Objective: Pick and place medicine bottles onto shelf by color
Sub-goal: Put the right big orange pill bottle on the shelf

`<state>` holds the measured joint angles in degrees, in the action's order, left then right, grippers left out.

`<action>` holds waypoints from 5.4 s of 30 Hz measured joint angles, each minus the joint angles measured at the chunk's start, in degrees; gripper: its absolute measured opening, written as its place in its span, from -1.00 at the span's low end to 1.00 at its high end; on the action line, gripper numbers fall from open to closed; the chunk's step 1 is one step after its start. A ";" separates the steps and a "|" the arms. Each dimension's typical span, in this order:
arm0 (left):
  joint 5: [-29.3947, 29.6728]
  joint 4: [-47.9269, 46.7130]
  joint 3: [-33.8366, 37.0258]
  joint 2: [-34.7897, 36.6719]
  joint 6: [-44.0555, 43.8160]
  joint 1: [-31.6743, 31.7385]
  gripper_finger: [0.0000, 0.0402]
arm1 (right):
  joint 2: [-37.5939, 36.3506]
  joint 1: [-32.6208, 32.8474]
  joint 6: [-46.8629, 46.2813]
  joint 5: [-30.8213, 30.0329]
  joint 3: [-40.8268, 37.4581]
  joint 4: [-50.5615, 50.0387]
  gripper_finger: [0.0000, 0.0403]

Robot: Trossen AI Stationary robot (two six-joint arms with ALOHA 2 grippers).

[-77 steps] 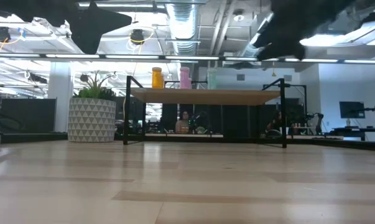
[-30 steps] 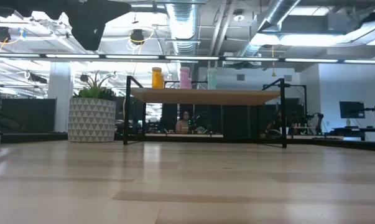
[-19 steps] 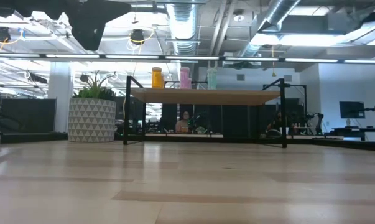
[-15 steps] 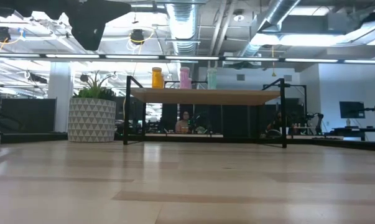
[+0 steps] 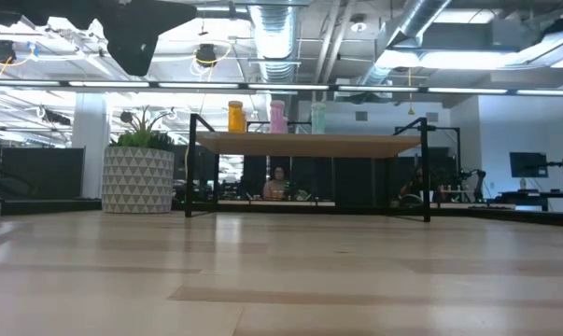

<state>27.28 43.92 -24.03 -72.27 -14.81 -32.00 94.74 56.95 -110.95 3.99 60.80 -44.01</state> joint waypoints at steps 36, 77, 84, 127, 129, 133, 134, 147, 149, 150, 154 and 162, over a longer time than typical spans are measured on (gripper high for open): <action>-13.37 19.68 6.20 0.02 9.77 -0.30 0.04 | -0.35 -25.81 44.18 0.63 7.93 -3.69 0.12; -24.63 38.95 19.98 2.21 1.46 24.84 0.04 | 4.80 -97.49 109.37 -2.10 48.41 -35.49 0.14; -27.52 36.72 19.98 2.21 -1.06 28.57 0.04 | 13.76 -97.97 113.16 -2.20 57.57 -39.69 0.14; -29.26 33.11 19.98 2.21 -2.49 29.52 0.04 | 24.45 -97.14 111.83 3.37 69.00 -46.01 0.14; -29.54 33.11 19.98 2.21 -2.51 29.50 0.04 | 24.45 -97.04 111.83 3.37 69.00 -46.01 0.14; -29.56 33.14 19.98 2.21 -2.97 29.50 0.04 | 24.45 -97.00 111.83 3.36 69.00 -46.01 0.14; -29.56 33.14 19.98 2.20 -2.99 29.50 0.04 | 24.45 -97.01 111.83 3.35 69.00 -46.01 0.14; -29.54 33.16 19.98 2.21 -3.50 29.50 0.04 | 24.54 -97.07 110.96 2.02 68.98 -46.00 0.20; -29.54 33.16 19.98 2.20 -3.50 29.50 0.04 | 24.54 -97.07 110.93 2.01 68.98 -46.01 0.22; -29.54 33.18 19.98 2.19 -3.50 29.50 0.04 | 24.56 -97.07 110.93 2.00 68.98 -46.01 0.23; -29.54 33.16 19.98 2.20 -3.50 29.50 0.04 | 24.56 -97.07 110.89 1.99 68.98 -46.01 0.24; -29.87 33.16 19.98 2.21 -3.50 29.50 0.04 | 24.56 -97.07 110.73 1.98 68.98 -46.01 0.24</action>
<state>-2.59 77.08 -4.05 -70.06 -18.31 -2.50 119.31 -40.12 -0.22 5.97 129.78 -90.02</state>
